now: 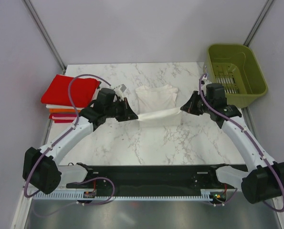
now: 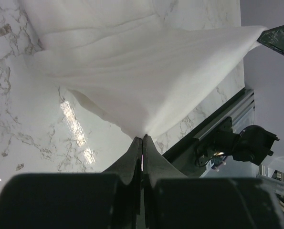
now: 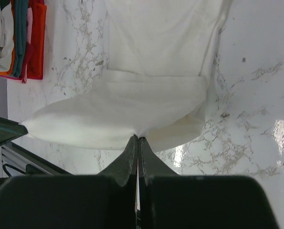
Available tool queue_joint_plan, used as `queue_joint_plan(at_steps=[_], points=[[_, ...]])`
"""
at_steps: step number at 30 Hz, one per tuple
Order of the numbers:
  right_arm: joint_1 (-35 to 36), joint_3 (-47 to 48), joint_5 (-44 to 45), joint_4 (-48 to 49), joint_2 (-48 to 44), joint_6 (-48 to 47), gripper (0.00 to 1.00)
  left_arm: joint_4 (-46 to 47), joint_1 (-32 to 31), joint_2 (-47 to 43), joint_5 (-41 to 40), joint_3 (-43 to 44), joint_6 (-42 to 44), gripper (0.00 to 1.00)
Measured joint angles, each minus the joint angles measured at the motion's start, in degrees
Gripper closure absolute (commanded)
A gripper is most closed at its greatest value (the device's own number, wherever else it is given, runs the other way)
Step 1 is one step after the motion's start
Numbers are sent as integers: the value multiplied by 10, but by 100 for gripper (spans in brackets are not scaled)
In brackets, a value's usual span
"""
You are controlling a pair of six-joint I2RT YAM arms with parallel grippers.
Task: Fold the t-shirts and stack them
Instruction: Fold the tshirt
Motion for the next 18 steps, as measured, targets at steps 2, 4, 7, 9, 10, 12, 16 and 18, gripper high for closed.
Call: queue_joint_plan(at_steps=[2, 4, 7, 9, 10, 12, 16, 18], points=[[-1, 26, 8, -2, 36, -2, 100, -6, 8, 25, 0, 28, 0, 98], [-3, 54, 14, -2, 73, -4, 100, -14, 19, 53, 2, 60, 0, 98], [-7, 93, 24, 1, 123, -4, 100, -18, 39, 95, 6, 102, 0, 98], [-9, 117, 26, 2, 153, -4, 100, -19, 55, 127, 8, 131, 0, 98], [-10, 132, 26, 4, 170, -4, 100, -19, 61, 141, 8, 142, 0, 98], [-12, 160, 29, 6, 203, -4, 100, -20, 75, 173, 9, 170, 0, 98], [-16, 210, 36, 13, 268, -3, 100, -24, 94, 239, 13, 229, 0, 98], [-17, 236, 39, 17, 303, 0, 100, -26, 103, 273, 14, 260, 0, 98]])
